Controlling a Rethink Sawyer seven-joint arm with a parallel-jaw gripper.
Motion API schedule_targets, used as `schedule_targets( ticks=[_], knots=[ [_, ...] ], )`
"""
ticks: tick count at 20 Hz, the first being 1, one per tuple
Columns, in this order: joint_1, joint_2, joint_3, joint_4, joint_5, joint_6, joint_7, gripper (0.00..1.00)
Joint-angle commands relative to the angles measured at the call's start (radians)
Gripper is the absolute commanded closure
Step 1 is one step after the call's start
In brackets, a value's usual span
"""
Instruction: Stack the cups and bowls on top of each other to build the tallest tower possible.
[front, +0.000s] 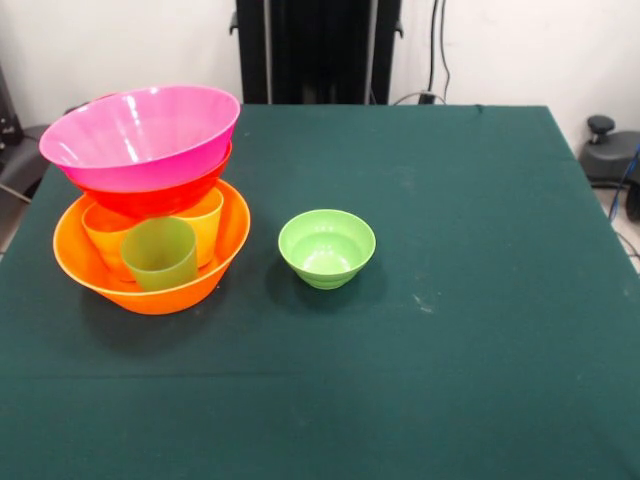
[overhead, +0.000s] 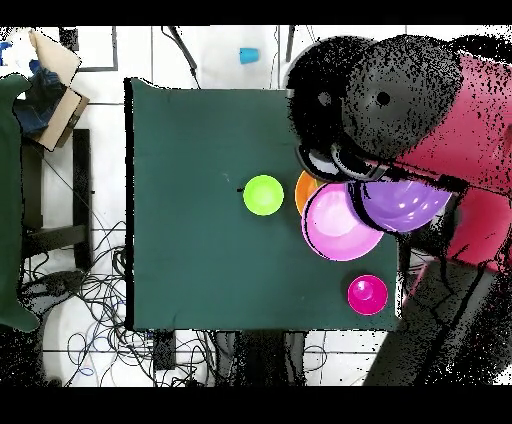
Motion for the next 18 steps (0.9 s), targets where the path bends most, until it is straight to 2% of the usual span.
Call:
schedule_targets(
  ticks=[1, 12, 18],
  knots=[
    [-0.031, 0.033, 0.114, 0.108, -0.074, -0.049, -0.293, 1.0],
    [-0.041, 0.044, 0.138, 0.122, -0.083, -0.108, -0.273, 1.0],
    [-0.05, 0.041, 0.15, 0.16, -0.074, -0.157, -0.258, 1.0]
  ],
)
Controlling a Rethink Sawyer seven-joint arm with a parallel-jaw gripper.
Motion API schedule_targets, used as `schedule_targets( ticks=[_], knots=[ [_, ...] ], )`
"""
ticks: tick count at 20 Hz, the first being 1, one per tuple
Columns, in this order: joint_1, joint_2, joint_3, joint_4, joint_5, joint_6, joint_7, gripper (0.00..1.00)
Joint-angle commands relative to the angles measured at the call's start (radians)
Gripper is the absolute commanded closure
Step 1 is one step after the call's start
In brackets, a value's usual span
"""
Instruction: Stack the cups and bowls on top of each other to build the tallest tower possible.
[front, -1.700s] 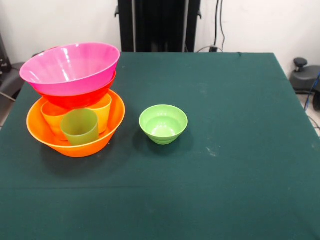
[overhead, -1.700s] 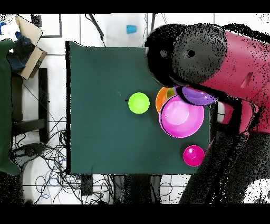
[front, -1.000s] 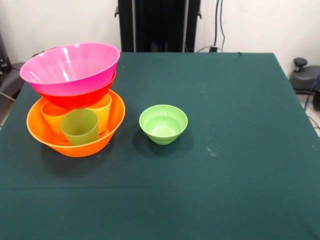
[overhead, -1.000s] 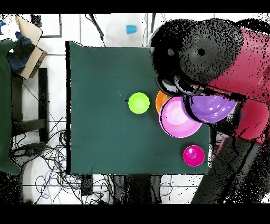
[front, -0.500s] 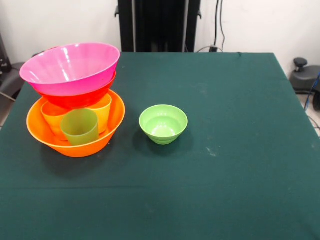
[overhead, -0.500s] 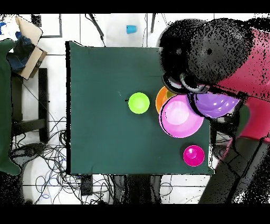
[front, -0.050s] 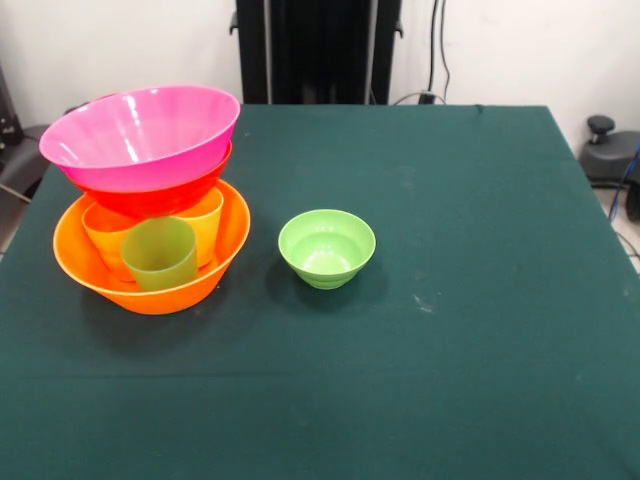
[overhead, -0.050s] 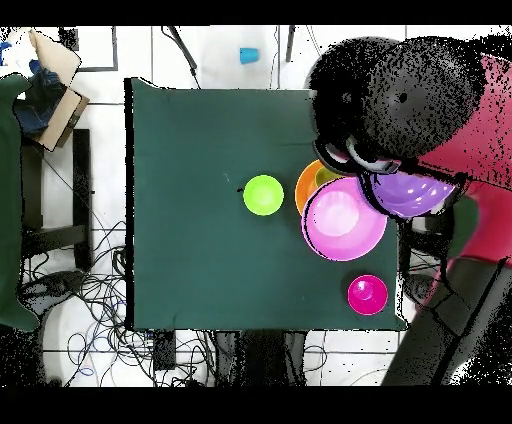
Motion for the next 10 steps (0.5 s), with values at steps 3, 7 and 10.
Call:
schedule_targets(
  ticks=[3, 7, 10],
  knots=[
    [-0.012, 0.038, 0.109, 0.179, -0.067, -0.112, -0.235, 1.0],
    [-0.017, 0.025, 0.115, 0.226, -0.062, -0.169, -0.22, 1.0],
    [-0.02, 0.018, 0.12, 0.249, -0.062, -0.195, -0.212, 1.0]
  ],
)
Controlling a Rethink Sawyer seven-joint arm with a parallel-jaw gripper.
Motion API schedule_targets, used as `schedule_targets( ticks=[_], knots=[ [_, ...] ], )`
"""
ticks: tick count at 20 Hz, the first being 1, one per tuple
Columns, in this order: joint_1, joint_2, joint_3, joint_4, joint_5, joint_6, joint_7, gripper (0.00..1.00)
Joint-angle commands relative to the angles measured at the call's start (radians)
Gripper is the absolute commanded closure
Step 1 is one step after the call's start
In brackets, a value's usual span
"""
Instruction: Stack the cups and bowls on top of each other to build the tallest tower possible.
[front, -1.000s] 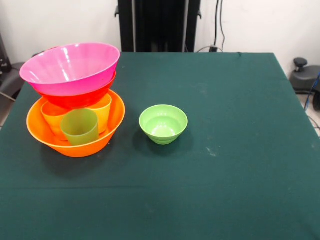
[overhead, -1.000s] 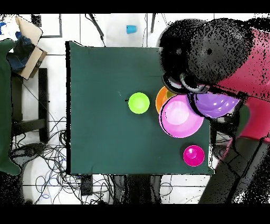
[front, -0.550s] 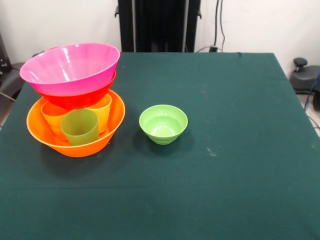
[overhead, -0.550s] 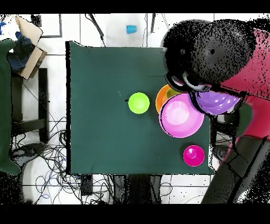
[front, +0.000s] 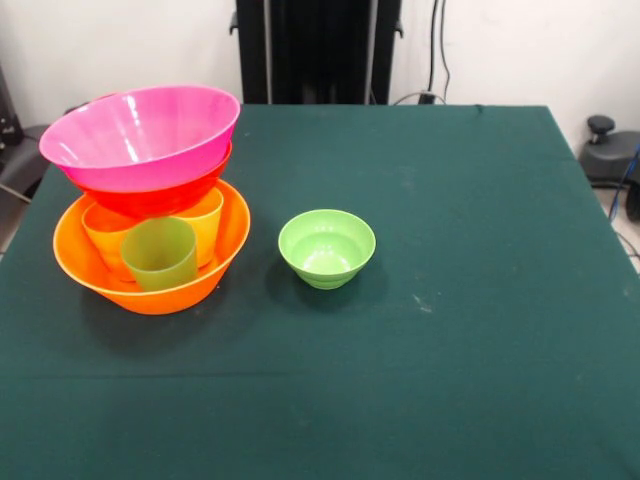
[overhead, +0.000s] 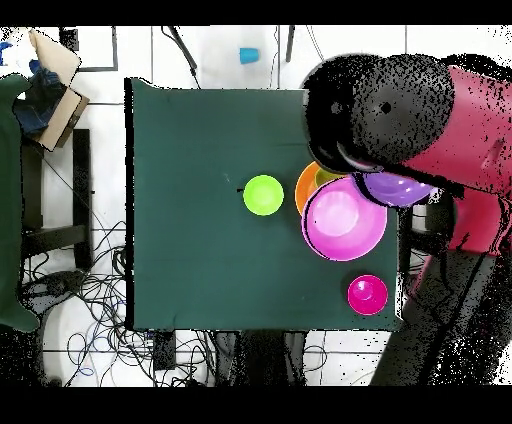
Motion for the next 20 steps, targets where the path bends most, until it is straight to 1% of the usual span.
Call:
schedule_targets(
  ticks=[1, 8, 13, 20],
  knots=[
    [-0.016, 0.02, 0.095, 0.186, -0.057, -0.082, -0.212, 1.0],
    [-0.027, 0.01, 0.103, 0.219, -0.062, -0.119, -0.215, 1.0],
    [-0.045, 0.008, 0.123, 0.248, -0.053, -0.168, -0.223, 1.0],
    [-0.058, 0.001, 0.142, 0.281, -0.047, -0.189, -0.204, 1.0]
  ],
)
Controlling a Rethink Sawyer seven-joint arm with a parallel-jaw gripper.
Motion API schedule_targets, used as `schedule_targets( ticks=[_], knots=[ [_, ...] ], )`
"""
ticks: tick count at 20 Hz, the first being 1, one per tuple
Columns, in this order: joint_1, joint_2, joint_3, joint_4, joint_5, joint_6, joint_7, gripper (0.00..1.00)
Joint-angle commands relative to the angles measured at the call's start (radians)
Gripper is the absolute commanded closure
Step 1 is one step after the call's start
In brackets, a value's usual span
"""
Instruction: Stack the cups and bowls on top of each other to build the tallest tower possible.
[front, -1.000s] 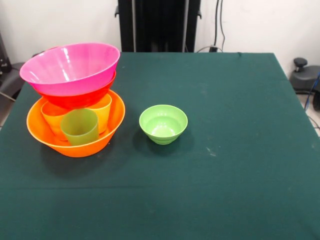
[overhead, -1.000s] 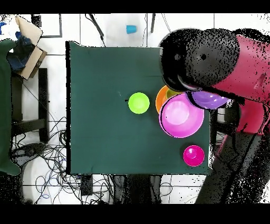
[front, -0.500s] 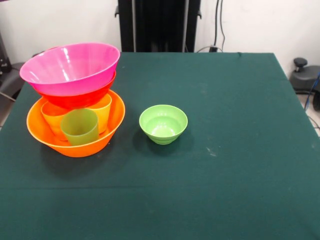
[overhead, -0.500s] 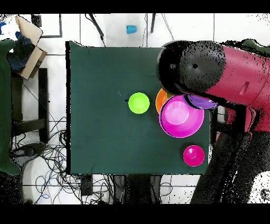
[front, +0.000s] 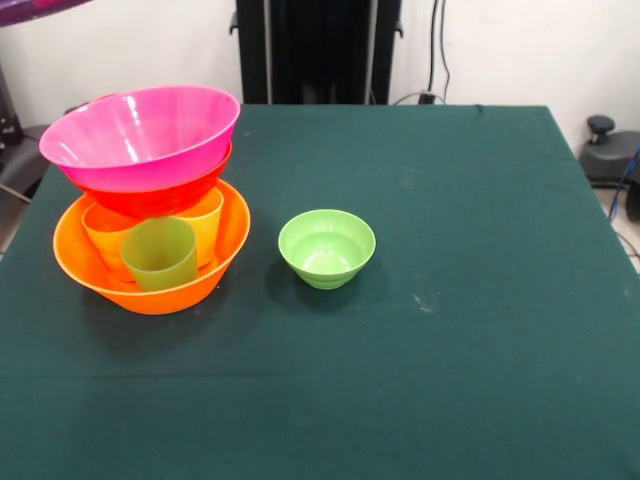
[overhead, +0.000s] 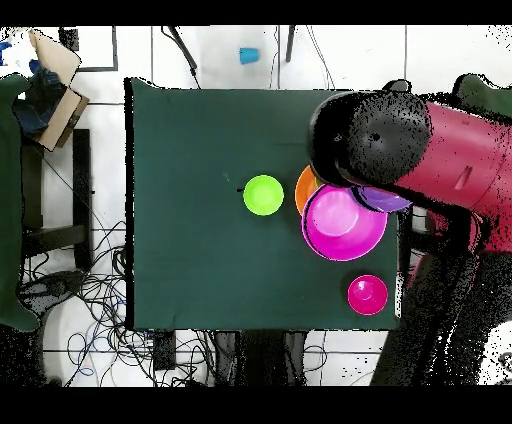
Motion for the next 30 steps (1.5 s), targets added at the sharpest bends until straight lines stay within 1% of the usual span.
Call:
schedule_targets(
  ticks=[1, 6, 9, 14, 18, 24, 28, 30],
  knots=[
    [-0.023, 0.0, 0.109, 0.156, -0.039, -0.064, -0.2, 1.0],
    [-0.022, -0.026, 0.103, 0.203, -0.048, -0.089, -0.17, 1.0],
    [-0.028, -0.039, 0.112, 0.239, -0.041, -0.119, -0.163, 1.0],
    [-0.026, -0.054, 0.123, 0.275, -0.036, -0.138, -0.144, 1.0],
    [-0.006, -0.054, 0.116, 0.273, -0.047, -0.128, -0.111, 1.0],
    [-0.002, -0.029, 0.129, 0.243, -0.042, -0.12, -0.094, 1.0],
    [-0.016, -0.004, 0.158, 0.227, -0.018, -0.109, -0.108, 1.0],
    [-0.023, 0.0, 0.172, 0.238, -0.007, -0.128, -0.11, 1.0]
  ],
)
